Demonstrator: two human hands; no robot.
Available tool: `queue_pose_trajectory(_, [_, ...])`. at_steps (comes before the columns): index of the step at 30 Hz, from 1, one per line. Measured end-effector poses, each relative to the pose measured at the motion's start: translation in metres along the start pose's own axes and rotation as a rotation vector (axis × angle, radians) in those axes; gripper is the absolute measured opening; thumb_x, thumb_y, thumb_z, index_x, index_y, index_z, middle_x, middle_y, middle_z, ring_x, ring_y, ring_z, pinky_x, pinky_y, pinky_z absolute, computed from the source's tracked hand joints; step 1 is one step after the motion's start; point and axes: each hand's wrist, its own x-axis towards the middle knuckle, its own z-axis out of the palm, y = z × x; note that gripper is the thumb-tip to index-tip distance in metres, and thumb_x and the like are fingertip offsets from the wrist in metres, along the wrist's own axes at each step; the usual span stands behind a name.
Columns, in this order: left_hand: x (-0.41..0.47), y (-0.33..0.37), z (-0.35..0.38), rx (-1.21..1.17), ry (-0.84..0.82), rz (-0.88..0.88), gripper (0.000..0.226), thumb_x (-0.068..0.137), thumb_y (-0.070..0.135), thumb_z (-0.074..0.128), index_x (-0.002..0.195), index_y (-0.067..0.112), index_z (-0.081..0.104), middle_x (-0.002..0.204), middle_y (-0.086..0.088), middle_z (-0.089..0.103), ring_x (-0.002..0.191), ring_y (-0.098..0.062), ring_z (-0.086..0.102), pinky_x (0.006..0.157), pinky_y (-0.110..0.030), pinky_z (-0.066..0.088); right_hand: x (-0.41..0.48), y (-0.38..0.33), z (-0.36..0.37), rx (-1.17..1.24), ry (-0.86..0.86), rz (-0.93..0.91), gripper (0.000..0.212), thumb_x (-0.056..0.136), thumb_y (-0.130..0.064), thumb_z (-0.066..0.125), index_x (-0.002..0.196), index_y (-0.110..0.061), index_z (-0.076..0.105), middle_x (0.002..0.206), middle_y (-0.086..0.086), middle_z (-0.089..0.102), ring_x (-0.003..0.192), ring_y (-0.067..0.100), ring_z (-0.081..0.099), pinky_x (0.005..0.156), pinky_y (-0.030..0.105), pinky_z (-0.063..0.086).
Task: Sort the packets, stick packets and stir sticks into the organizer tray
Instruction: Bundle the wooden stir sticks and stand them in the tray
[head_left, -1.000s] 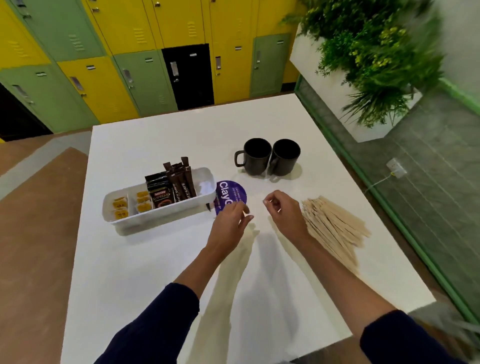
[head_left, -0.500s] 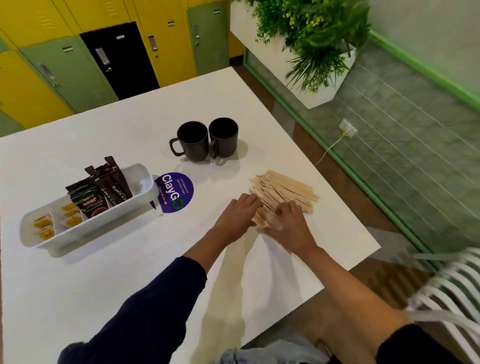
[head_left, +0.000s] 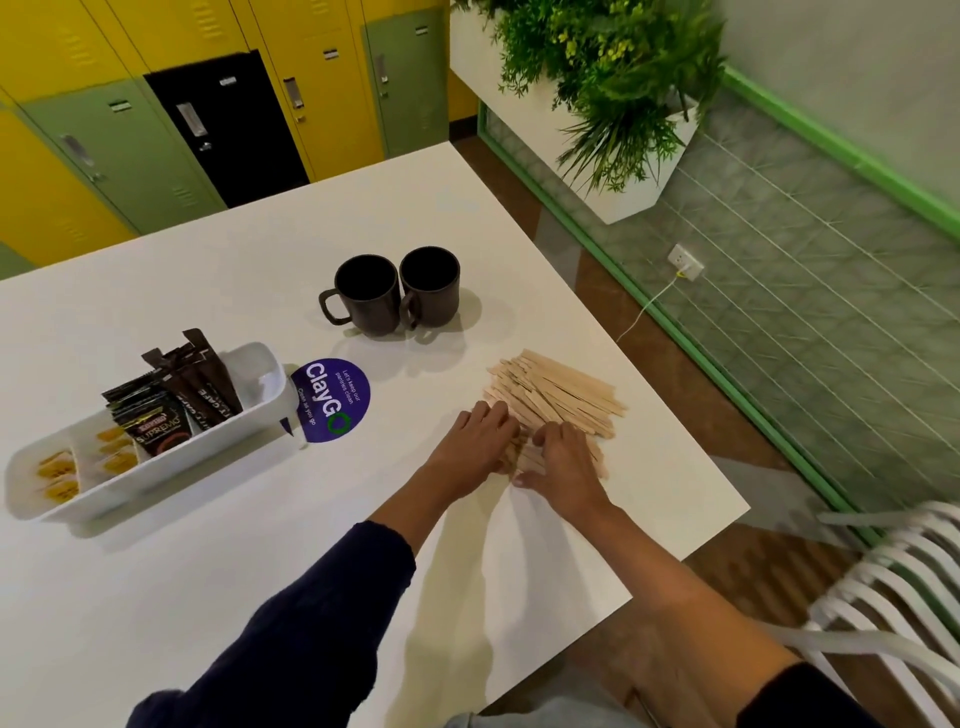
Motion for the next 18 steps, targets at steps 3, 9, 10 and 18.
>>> queue_pose_trajectory(3, [-0.003, -0.002, 0.001, 0.02, 0.006, 0.009, 0.041, 0.089, 0.028, 0.057, 0.124, 0.014, 0.04, 0.132, -0.007, 0.037, 0.112, -0.025, 0.037, 0.092, -0.033, 0.035, 0.001, 0.0, 0.002, -0.08, 0.001, -0.007, 0.059, 0.074, -0.037, 0.075, 0.117, -0.007, 0.049, 0.123, 0.011, 0.047, 0.115, 0.024, 0.04, 0.101, 0.03, 0.033])
queue_pose_trajectory(9, [-0.012, -0.002, 0.001, 0.133, -0.006, 0.03, 0.034, 0.096, 0.022, 0.044, 0.125, 0.006, 0.038, 0.131, -0.013, 0.039, 0.114, -0.028, 0.039, 0.091, -0.035, 0.036, 0.001, -0.006, 0.01, -0.141, -0.041, -0.036, 0.053, 0.082, -0.029, 0.069, 0.121, -0.003, 0.045, 0.125, 0.013, 0.045, 0.116, 0.026, 0.041, 0.093, 0.031, 0.034])
queue_pose_trajectory(10, [-0.014, -0.001, 0.001, 0.161, -0.015, 0.03, 0.033, 0.096, 0.016, 0.043, 0.126, 0.005, 0.038, 0.131, -0.014, 0.039, 0.116, -0.03, 0.039, 0.092, -0.036, 0.036, 0.001, -0.007, 0.013, -0.155, -0.042, -0.047, 0.05, 0.084, -0.027, 0.067, 0.122, -0.002, 0.045, 0.125, 0.014, 0.046, 0.116, 0.027, 0.041, 0.093, 0.031, 0.034])
queue_pose_trajectory(18, [-0.027, -0.004, 0.004, 0.226, 0.02, 0.048, 0.029, 0.061, 0.016, 0.077, 0.083, 0.01, 0.06, 0.081, -0.005, 0.06, 0.068, -0.019, 0.054, 0.054, -0.027, 0.045, 0.004, -0.01, 0.018, -0.182, -0.156, -0.1, 0.044, 0.092, -0.022, 0.058, 0.127, -0.003, 0.039, 0.131, 0.014, 0.042, 0.122, 0.027, 0.035, 0.097, 0.033, 0.031])
